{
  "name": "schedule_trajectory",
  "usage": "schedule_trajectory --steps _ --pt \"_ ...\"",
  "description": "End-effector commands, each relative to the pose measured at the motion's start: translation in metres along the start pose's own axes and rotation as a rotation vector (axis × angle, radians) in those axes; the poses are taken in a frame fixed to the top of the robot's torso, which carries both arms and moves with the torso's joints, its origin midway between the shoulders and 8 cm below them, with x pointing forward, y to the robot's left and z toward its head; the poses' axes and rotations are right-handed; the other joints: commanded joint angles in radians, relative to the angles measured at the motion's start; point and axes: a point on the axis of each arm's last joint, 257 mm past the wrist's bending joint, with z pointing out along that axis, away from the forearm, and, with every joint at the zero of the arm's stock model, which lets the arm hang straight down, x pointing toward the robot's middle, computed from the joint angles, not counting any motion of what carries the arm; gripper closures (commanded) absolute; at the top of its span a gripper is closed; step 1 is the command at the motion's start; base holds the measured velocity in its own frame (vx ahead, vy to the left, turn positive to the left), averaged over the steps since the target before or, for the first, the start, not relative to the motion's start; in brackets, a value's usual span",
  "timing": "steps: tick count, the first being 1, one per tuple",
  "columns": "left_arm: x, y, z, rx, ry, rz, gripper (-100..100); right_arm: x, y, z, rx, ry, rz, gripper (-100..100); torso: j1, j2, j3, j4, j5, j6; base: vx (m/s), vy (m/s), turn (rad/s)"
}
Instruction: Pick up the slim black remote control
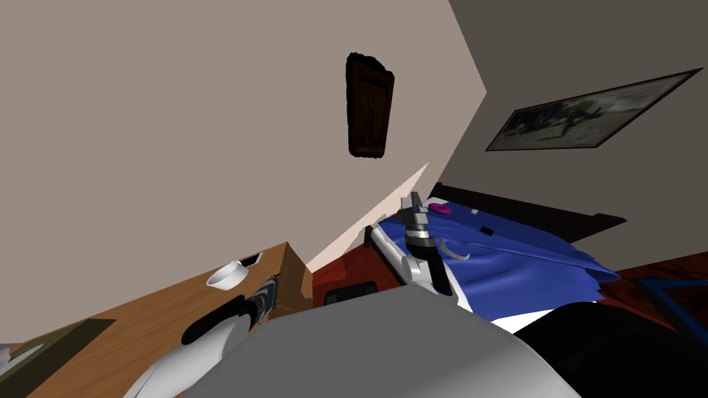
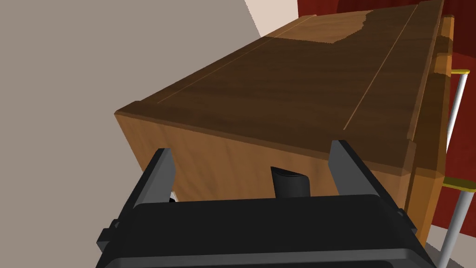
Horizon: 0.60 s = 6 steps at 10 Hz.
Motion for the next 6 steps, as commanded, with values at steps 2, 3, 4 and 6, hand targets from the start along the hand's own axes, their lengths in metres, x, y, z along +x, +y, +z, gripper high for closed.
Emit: schedule_trajectory --steps 2,3,4,6 --pt "-0.003 0.014 -0.003 -0.06 -0.002 -0.001 -100 0.0 0.0 0.0 0.0 0.0 0.0 0 0.0 0.001 0.0 0.0 0.0 0.0 0.055 0.028 -0.002" --pt "-0.012 0.024 -0.003 -0.1 -0.008 -0.006 -100 0.0 0.0 0.0 0.0 0.0 0.0 0 -0.001 0.003 0.002 0.001 0.0 0.0 0.051 0.033 -0.008" --pt "-0.012 0.031 -0.003 -0.126 -0.006 -0.006 -100 0.0 0.0 0.0 0.0 0.0 0.0 0 0.0 0.003 0.001 0.001 0.0 0.0 0.057 0.037 -0.005" --pt "-0.019 0.047 -0.005 -0.188 -0.009 -0.012 -100 0.0 0.0 0.0 0.0 0.0 0.0 0 0.001 0.002 0.001 0.0 0.0 0.0 0.072 0.045 -0.003"
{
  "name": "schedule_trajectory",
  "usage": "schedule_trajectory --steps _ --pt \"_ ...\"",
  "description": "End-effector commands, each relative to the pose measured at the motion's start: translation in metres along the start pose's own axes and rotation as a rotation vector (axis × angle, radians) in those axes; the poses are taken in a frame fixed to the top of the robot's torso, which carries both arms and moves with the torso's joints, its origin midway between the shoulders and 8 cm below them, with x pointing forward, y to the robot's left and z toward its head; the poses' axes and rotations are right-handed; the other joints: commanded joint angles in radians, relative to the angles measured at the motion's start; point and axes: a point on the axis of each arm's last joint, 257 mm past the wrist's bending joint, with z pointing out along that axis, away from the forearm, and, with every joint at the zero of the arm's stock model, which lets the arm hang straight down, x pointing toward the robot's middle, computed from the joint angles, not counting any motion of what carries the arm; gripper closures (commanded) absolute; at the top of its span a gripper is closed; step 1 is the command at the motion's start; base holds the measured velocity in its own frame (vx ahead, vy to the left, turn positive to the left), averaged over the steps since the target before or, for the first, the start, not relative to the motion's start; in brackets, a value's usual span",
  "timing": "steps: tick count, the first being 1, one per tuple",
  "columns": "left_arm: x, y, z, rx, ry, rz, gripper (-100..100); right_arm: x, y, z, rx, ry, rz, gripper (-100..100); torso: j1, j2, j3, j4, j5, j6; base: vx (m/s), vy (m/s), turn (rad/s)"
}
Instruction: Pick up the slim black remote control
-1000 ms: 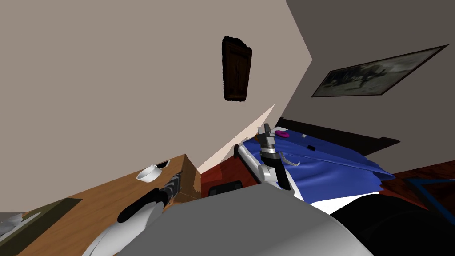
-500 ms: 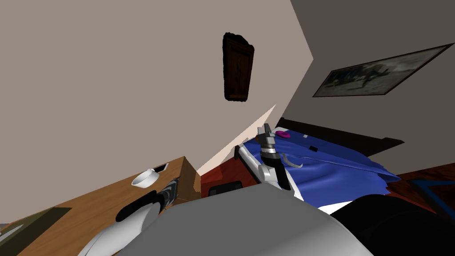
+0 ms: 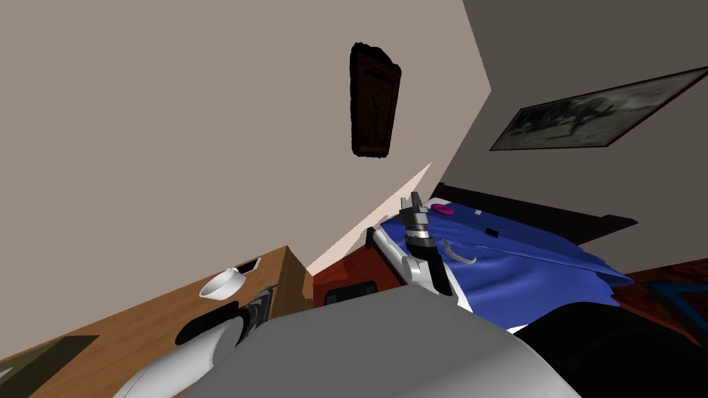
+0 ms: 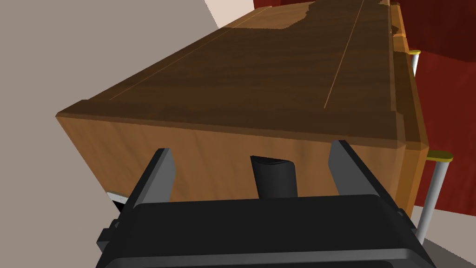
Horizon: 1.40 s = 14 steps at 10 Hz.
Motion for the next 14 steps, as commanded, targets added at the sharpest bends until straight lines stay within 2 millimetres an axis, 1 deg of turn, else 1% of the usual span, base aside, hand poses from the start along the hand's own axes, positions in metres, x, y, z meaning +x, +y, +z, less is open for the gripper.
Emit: schedule_trajectory --steps 1,2,3,4,5,6,7,8,10,11,14 --pt "-0.009 0.013 0.0 -0.052 -0.002 -0.007 -100 0.0 0.0 0.0 0.0 0.0 0.0 0 0.0 0.0 0.0 0.0 0.0 0.0 0.077 0.056 0.0" --pt "-0.009 0.02 0.0 -0.079 0.0 -0.007 -100 0.0 0.0 0.0 0.0 0.0 0.0 0 0.001 0.0 0.0 0.0 0.0 0.0 0.062 0.049 -0.003" --pt "-0.015 0.028 0.0 -0.11 -0.001 -0.014 -100 0.0 0.0 0.0 0.0 0.0 0.0 0 0.0 0.0 0.0 0.0 0.0 0.0 0.053 0.061 0.004" --pt "-0.015 0.034 -0.001 -0.135 0.001 -0.014 -100 0.0 0.0 0.0 0.0 0.0 0.0 0 0.001 0.001 0.0 0.0 0.0 0.0 0.047 0.046 -0.002" --pt "-0.021 0.043 -0.001 -0.171 0.002 -0.02 -100 0.0 0.0 0.0 0.0 0.0 0.0 0 0.0 0.001 0.001 0.0 0.0 0.0 0.074 0.044 0.004" --pt "-0.02 0.047 -0.002 -0.186 0.003 -0.021 -100 0.0 0.0 0.0 0.0 0.0 0.0 0 0.0 0.0 0.0 0.0 0.0 0.0 0.065 0.036 0.005" --pt "-0.026 0.056 -0.003 -0.221 0.006 -0.027 -100 0.0 0.0 0.0 0.0 0.0 0.0 0 0.0 0.0 0.0 0.0 0.0 0.0 0.069 0.046 0.006" --pt "-0.025 0.059 -0.004 -0.231 0.007 -0.027 -100 0.0 0.0 0.0 0.0 0.0 0.0 0 0.0 0.0 0.0 0.0 0.0 0.0 0.043 0.051 0.002" --pt "-0.033 0.076 -0.007 -0.299 0.015 -0.04 -100 0.0 0.0 0.0 0.0 0.0 0.0 0 0.001 0.002 0.001 0.0 0.0 0.0 0.048 0.065 0.011" --pt "-0.033 0.079 -0.007 -0.308 0.016 -0.041 -100 0.0 0.0 0.0 0.0 0.0 0.0 0 0.002 0.001 0.001 0.0 0.0 0.0 0.053 0.056 0.001" --pt "-0.038 0.097 -0.012 -0.381 0.03 -0.056 -100 0.0 0.0 0.0 0.0 0.0 0.0 0 0.0 0.001 0.001 0.0 0.0 0.0 0.05 0.053 0.01"
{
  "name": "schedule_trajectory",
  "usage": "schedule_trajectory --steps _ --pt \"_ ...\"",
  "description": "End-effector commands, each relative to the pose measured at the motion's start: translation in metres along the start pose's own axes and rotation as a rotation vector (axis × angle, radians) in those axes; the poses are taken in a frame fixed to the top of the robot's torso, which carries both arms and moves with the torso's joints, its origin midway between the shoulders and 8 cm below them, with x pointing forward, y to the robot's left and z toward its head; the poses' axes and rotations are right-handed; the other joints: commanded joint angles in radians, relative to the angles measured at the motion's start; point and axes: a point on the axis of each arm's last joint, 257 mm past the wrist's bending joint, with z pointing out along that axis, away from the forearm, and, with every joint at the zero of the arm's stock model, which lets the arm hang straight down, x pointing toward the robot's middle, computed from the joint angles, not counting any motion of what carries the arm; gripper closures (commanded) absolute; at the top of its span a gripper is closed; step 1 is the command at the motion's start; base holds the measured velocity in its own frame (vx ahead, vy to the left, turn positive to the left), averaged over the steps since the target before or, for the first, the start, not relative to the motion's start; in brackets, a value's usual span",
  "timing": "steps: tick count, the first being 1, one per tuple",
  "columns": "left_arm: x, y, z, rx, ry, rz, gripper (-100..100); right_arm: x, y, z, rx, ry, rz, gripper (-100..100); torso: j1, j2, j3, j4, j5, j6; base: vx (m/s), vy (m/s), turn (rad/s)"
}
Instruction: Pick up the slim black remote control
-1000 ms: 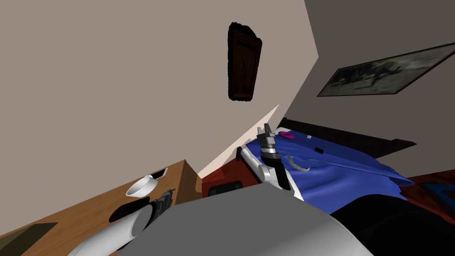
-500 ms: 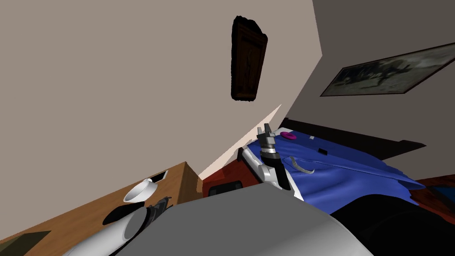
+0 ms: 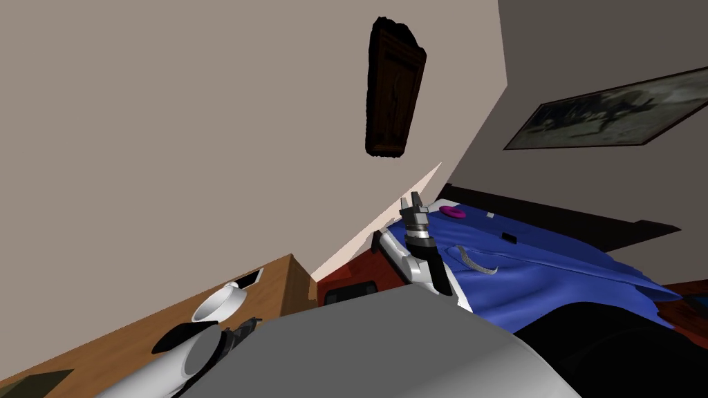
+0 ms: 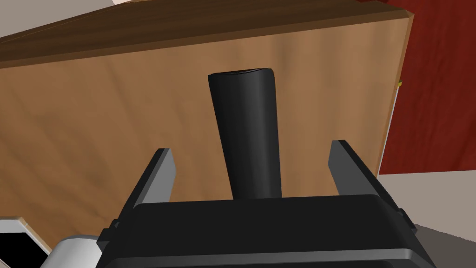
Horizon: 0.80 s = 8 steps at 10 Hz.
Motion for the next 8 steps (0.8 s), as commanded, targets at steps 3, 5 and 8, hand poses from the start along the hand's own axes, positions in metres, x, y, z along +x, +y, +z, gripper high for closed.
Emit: schedule_trajectory --steps 3,5,8 --pt "-0.002 0.006 0.0 -0.024 0.005 -0.004 0 0.0 0.0 0.0 0.0 0.0 0.0 0 -0.002 0.001 0.001 0.0 0.0 0.0 0.025 0.026 0.003" --pt "-0.002 0.005 0.01 -0.024 0.005 -0.008 -100 0.0 0.0 0.0 0.0 0.0 0.0 0 -0.004 0.003 0.002 0.001 -0.001 0.0 -0.007 0.001 -0.019" --pt "-0.002 0.004 0.022 -0.025 0.004 -0.012 -100 0.0 0.0 0.0 0.0 0.0 0.0 0 -0.004 0.004 0.002 0.001 -0.001 0.0 -0.011 0.0 -0.016"
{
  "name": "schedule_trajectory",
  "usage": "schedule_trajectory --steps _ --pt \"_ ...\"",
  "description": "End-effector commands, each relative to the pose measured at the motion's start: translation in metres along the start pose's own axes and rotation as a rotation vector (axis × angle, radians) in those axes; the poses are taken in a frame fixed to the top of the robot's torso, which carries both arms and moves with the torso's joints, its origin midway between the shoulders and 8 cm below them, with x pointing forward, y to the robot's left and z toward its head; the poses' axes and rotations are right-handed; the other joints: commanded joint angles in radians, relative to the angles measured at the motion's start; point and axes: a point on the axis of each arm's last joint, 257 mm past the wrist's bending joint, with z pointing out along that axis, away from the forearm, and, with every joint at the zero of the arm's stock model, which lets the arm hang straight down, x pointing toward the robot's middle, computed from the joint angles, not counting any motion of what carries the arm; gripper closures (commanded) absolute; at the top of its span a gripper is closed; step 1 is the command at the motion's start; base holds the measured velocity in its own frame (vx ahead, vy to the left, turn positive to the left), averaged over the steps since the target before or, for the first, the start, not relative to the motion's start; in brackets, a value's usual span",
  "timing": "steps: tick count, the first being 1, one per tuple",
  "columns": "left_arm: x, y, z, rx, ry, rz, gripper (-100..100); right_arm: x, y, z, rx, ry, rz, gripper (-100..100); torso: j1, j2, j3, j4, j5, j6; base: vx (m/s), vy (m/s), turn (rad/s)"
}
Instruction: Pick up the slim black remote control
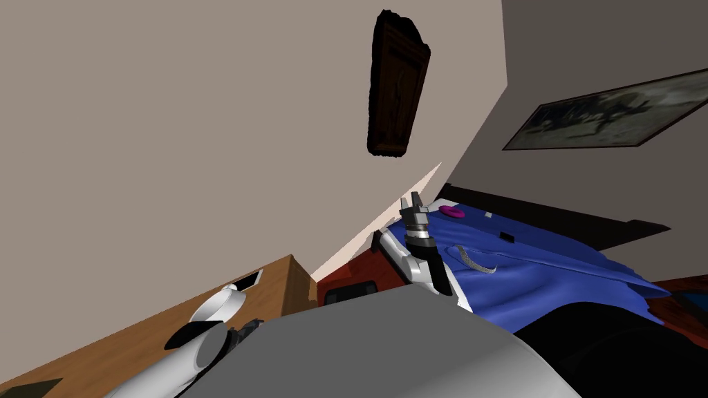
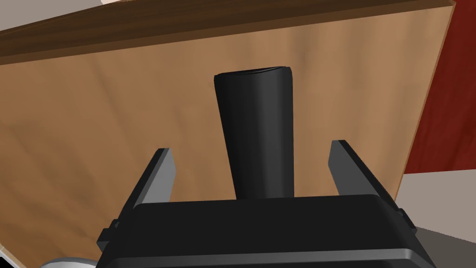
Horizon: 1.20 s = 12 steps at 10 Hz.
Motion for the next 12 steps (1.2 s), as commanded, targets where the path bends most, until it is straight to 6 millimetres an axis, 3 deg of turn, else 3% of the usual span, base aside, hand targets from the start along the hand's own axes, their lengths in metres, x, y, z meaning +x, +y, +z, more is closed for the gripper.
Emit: schedule_trajectory --steps 1,2,6,7,8,11,12 --pt "0.0 0.0 0.0 0.0 0.0 0.0 -100 0.0 0.0 0.0 0.0 0.0 0.0 0 0.0 0.0 0.0 0.0 0.0 0.0 0.0 0.0 0.0" --pt "0.0 0.0 0.0 0.001 0.0 0.0 100 0.0 0.0 0.0 0.0 0.0 0.0 0 0.0 0.0 0.0 0.0 0.0 0.0 0.0 0.0 0.0" --pt "0.0 0.0 0.0 0.0 0.0 -0.002 100 0.0 0.0 0.0 0.0 0.0 0.0 0 0.006 -0.004 -0.003 -0.001 0.004 0.002 -0.001 0.0 0.005" --pt "0.0 0.0 0.0 0.0 0.0 -0.002 0 0.0 0.0 0.0 0.0 0.0 0.0 0 0.006 -0.004 -0.003 -0.001 0.004 0.002 0.0 0.0 0.0" --pt "-0.001 0.001 -0.008 0.002 0.0 0.003 100 0.0 0.0 0.0 0.0 0.0 0.0 0 0.006 -0.004 -0.003 -0.001 0.004 0.002 0.012 0.002 0.012" --pt "0.0 0.002 -0.014 0.004 0.0 0.006 100 0.0 0.0 0.0 0.0 0.0 0.0 0 0.006 -0.005 -0.003 -0.001 0.004 0.002 0.016 0.003 0.015" --pt "0.0 0.002 -0.015 0.003 0.0 0.006 0 0.0 0.0 0.0 0.0 0.0 0.0 0 0.006 -0.005 -0.003 -0.001 0.004 0.002 0.0 0.0 0.0"
